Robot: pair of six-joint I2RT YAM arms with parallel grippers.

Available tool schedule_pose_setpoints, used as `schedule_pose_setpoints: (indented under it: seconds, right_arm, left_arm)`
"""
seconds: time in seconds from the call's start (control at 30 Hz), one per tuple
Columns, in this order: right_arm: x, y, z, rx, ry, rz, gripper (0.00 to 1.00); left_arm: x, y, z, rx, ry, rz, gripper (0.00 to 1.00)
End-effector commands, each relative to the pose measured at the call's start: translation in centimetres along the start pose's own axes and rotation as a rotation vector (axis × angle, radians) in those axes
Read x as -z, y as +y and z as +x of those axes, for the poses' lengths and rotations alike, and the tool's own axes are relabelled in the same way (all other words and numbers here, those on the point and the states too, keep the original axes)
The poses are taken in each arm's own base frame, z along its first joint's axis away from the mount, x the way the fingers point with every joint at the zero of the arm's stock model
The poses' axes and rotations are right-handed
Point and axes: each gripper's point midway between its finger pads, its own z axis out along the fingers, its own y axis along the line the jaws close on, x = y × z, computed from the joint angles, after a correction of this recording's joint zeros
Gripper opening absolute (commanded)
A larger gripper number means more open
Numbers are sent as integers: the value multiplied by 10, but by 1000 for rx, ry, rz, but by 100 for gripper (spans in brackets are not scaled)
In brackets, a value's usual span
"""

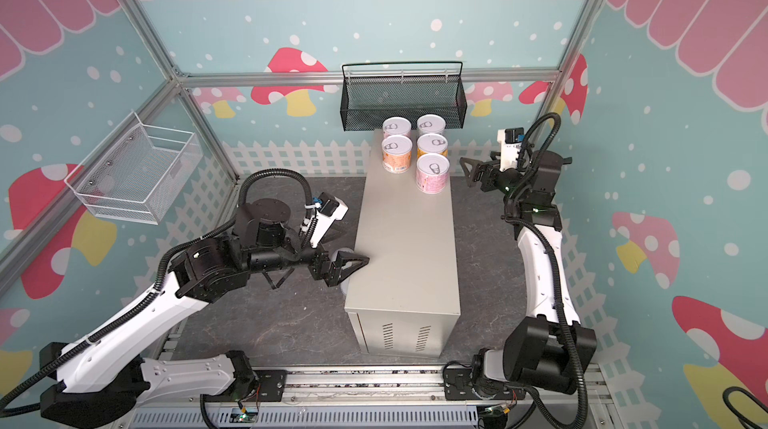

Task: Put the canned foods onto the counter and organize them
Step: 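Draw the right gripper back from the cans toward the cabinet's far corner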

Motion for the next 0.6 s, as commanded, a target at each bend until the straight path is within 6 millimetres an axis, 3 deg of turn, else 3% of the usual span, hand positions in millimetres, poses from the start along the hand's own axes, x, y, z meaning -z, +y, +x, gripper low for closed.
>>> schedule_pose_setpoints:
  seconds: [0.0, 0.27, 0.57]
  right_arm:
    - [-12, 1, 6, -9, 6, -38, 100]
    - [-33, 2, 13, -15, 29, -57, 100]
    - [-35, -1, 4, -2, 24, -25, 99]
  left_arm:
    - [6, 1, -5, 16, -35, -15, 99]
    - [9, 1, -1, 31, -34, -18, 99]
    - [10, 2, 0, 26, -36, -24, 99]
